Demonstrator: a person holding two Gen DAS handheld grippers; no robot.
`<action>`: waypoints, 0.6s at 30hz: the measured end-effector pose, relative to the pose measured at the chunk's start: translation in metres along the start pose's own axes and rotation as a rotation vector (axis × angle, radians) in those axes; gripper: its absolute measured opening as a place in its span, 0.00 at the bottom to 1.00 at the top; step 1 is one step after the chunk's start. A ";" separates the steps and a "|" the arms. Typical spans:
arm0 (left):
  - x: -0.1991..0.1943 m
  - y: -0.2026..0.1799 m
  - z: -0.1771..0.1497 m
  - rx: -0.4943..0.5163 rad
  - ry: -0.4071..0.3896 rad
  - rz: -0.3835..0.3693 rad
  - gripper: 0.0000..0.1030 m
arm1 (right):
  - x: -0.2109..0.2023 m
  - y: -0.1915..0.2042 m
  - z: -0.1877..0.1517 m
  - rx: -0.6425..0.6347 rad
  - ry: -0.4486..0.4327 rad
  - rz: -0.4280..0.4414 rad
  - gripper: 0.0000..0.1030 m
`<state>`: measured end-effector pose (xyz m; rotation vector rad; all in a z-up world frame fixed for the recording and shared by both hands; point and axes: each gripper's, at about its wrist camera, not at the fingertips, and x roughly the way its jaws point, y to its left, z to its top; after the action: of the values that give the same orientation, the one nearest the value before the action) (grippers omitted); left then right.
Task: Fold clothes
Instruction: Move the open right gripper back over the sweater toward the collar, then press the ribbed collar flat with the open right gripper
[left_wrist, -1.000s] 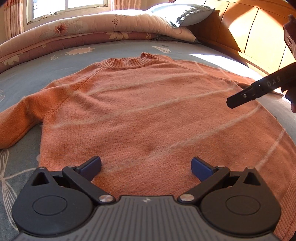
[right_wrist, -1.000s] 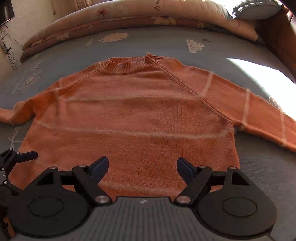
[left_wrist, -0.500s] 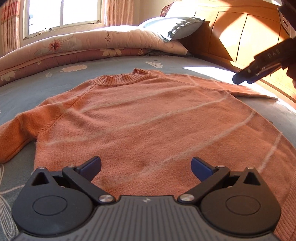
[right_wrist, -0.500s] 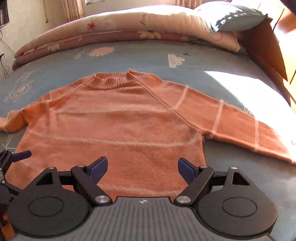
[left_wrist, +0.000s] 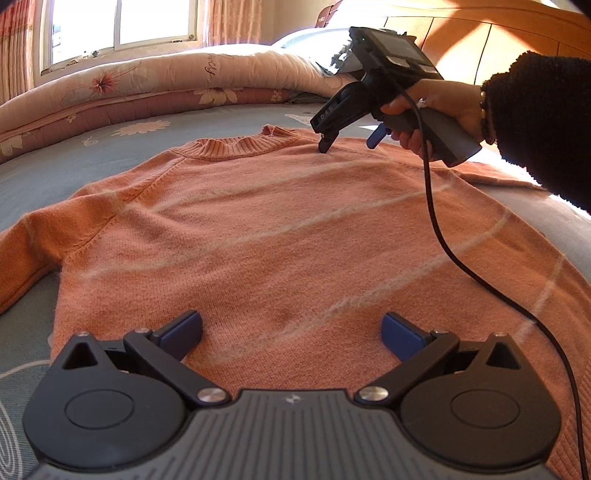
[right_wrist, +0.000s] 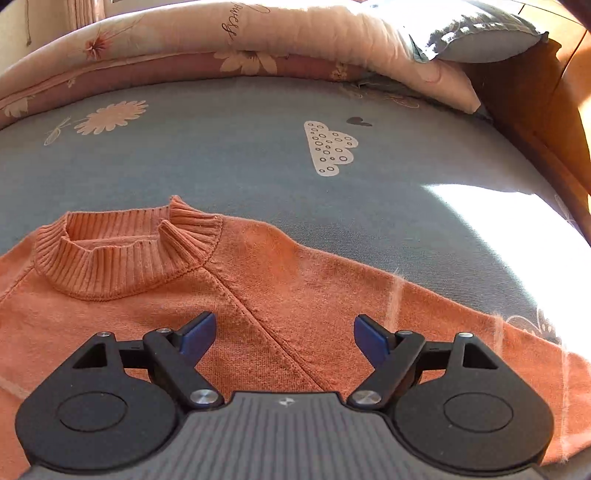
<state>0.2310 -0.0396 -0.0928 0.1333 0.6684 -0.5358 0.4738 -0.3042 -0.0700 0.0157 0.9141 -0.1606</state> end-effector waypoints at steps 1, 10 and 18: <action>0.000 0.000 0.000 -0.002 -0.001 -0.003 0.99 | 0.009 -0.001 0.000 0.013 -0.004 -0.002 0.83; -0.002 0.004 -0.001 -0.023 -0.010 -0.024 0.99 | 0.040 -0.010 0.035 0.140 -0.083 0.021 0.91; -0.002 0.002 -0.001 -0.014 -0.007 -0.016 0.99 | 0.019 -0.002 0.027 0.094 -0.079 -0.038 0.90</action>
<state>0.2304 -0.0371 -0.0924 0.1126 0.6666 -0.5469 0.5065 -0.3105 -0.0679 0.0785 0.8281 -0.2382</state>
